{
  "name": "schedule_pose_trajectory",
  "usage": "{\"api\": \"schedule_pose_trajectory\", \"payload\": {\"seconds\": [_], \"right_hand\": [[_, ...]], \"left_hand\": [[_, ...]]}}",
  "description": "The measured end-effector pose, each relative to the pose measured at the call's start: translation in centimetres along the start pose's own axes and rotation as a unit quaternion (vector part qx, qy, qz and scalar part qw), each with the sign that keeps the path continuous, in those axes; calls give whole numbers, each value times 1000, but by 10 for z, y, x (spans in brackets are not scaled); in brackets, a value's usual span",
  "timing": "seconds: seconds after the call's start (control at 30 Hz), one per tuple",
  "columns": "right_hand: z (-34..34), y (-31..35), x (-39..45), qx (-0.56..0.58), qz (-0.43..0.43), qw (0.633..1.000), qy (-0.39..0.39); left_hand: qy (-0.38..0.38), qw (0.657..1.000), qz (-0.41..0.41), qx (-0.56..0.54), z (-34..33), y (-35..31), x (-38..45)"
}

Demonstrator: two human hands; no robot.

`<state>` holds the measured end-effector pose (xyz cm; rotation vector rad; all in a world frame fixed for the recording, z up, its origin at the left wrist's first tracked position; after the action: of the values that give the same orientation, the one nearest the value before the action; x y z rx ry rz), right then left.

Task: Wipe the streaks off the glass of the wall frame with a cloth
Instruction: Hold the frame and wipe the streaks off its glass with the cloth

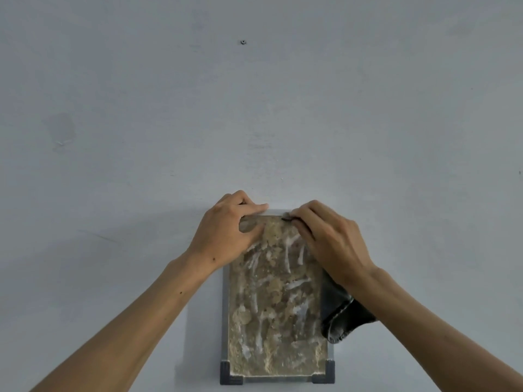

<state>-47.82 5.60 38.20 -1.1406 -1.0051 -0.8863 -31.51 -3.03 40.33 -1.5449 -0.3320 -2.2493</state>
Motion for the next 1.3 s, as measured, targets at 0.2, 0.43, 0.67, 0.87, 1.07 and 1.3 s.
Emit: {"api": "schedule_pose_trajectory", "payload": {"seconds": [0.2, 0.43, 0.67, 0.87, 1.07, 1.3], "right_hand": [[1, -3, -4, -10, -44, 999, -4], [-14, 17, -20, -2, -34, 999, 30], [-22, 22, -24, -2, -115, 993, 8], [1, -9, -23, -57, -255, 962, -79], [-21, 23, -27, -28, -154, 988, -13], [-17, 14, -31, -21, -200, 978, -47]], "left_hand": [[17, 1000, 15, -8, 1, -1, 1], [8, 1000, 19, -2, 1, -1, 0], [0, 1000, 14, -2, 0, -1, 0], [-11, 1000, 11, -13, -1, -1, -1], [-18, 1000, 13, -13, -2, 1, -1], [-21, 1000, 10, -11, -2, 1, -1]]}}
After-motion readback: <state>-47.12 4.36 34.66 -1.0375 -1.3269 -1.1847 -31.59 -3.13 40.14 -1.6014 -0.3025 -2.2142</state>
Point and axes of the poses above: each hand's wrist, its own x-axis towards the middle knuckle, its own z-axis out of the back of the hand, y = z × x, the point moved 7 cm from there along x, towards the middle knuckle, and after that the axes turned 6 degrees about -y, right-handed, at the moved point
